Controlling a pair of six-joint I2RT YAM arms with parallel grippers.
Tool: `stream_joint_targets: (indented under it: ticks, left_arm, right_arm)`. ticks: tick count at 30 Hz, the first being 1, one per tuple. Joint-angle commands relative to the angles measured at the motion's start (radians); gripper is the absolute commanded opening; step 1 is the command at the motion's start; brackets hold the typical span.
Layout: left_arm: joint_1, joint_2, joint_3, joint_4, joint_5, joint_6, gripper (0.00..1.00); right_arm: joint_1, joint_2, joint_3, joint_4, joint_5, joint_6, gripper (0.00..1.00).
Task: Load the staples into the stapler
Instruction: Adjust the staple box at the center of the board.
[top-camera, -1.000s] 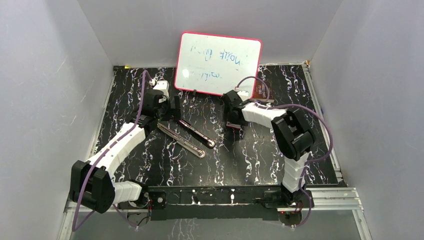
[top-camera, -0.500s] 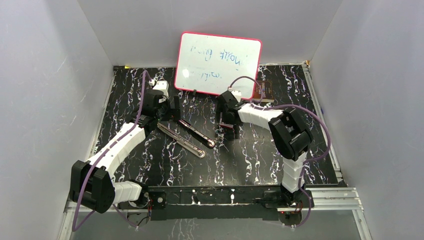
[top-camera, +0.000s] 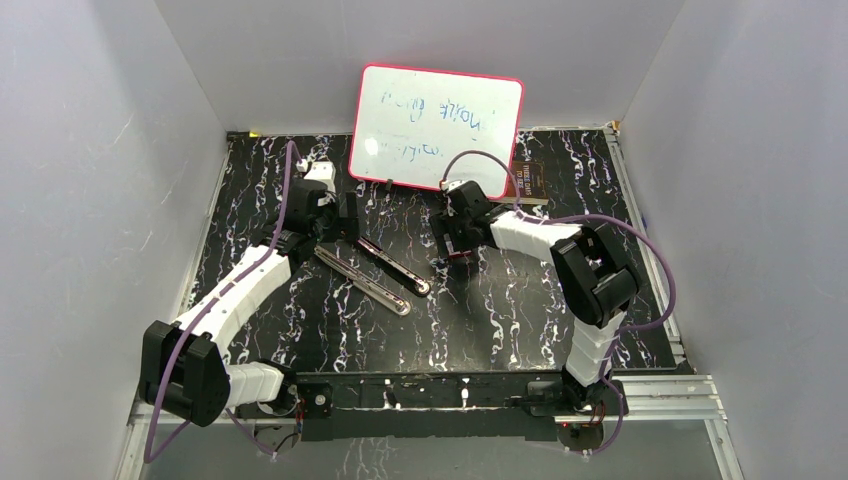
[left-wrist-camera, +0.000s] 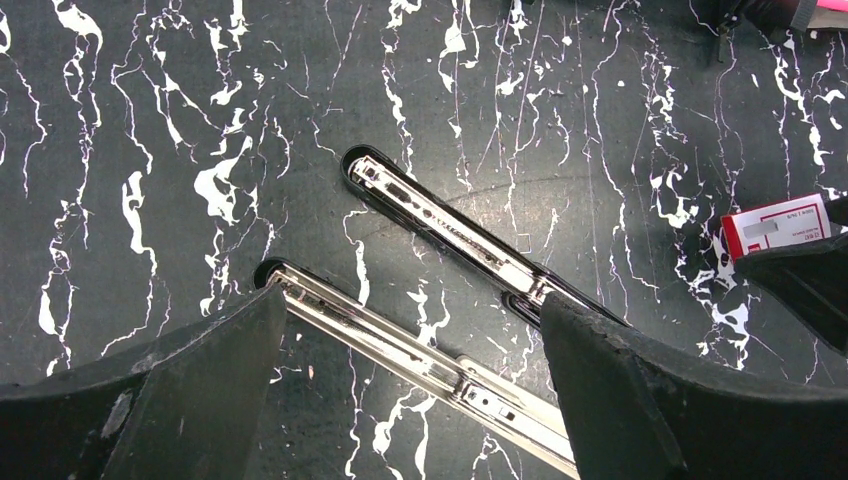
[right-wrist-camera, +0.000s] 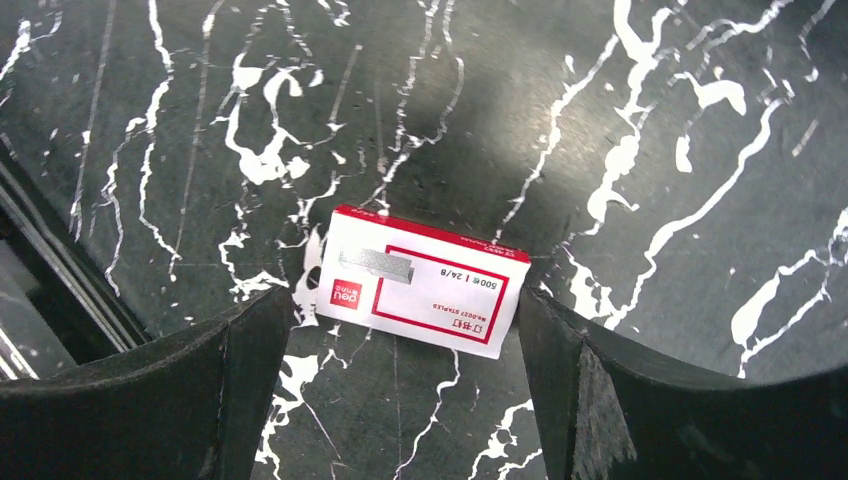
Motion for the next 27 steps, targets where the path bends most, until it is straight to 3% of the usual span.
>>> stream_joint_targets:
  ticks: [1,17,27]
  left_arm:
    - [0.007,-0.03,-0.009,-0.008,-0.008,0.014,0.98]
    - [0.007,-0.025,-0.012,-0.007,0.012,0.02,0.98]
    - [0.007,-0.018,-0.01,-0.008,0.024,0.02,0.98]
  right_arm:
    - [-0.022,-0.027,0.026,0.068,-0.105,-0.103,0.91]
    - [-0.077,0.057,0.12,0.106,-0.306,-0.142,0.91]
    - [-0.08,0.112,0.17,-0.027,-0.234,-0.085,0.91]
